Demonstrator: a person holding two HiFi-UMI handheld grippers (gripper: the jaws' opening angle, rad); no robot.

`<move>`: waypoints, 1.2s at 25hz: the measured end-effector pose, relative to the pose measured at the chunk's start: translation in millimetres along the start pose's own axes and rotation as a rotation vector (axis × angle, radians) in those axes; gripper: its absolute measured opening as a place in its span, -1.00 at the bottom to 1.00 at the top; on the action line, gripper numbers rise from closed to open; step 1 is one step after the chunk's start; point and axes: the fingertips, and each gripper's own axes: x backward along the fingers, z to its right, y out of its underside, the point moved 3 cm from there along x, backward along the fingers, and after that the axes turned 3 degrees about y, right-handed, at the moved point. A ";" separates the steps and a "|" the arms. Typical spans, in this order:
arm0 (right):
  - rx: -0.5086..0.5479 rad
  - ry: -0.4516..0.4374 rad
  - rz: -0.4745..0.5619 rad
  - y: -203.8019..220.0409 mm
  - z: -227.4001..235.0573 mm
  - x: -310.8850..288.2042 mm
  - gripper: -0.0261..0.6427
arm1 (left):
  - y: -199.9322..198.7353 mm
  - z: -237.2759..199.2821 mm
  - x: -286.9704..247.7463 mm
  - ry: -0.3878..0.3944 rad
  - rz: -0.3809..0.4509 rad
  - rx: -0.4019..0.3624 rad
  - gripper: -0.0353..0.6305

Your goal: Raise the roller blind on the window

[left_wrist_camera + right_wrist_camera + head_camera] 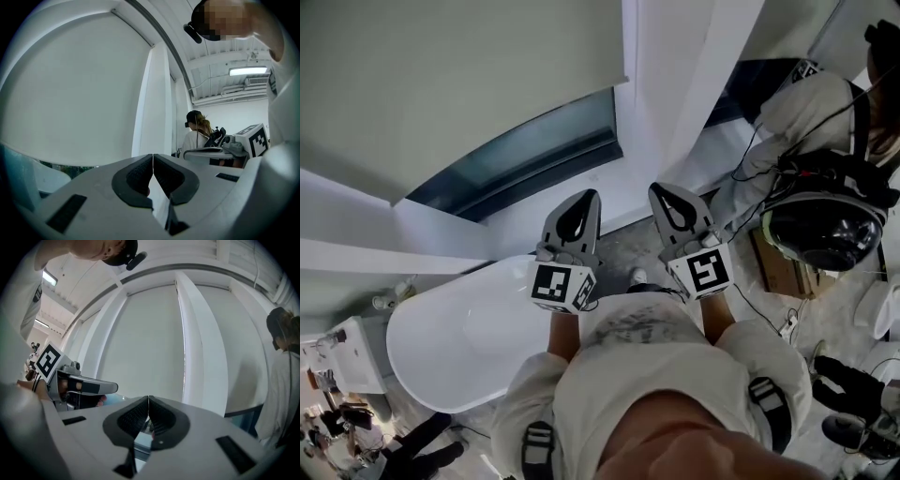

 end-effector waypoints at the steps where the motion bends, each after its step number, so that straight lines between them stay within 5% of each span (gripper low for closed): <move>1: 0.000 -0.004 0.013 0.4 0.2 -1.3 -0.74 | 1.9 -0.4 -0.9 -0.002 0.001 -0.002 -0.86; 11: -0.022 -0.010 -0.005 10.4 4.4 -16.3 -0.74 | 6.4 -8.8 -17.9 0.016 0.004 -0.011 -0.86; 30: -0.058 0.127 -0.082 51.0 50.0 -122.2 -0.74 | 38.8 -98.4 -126.5 0.187 -0.040 0.028 -0.86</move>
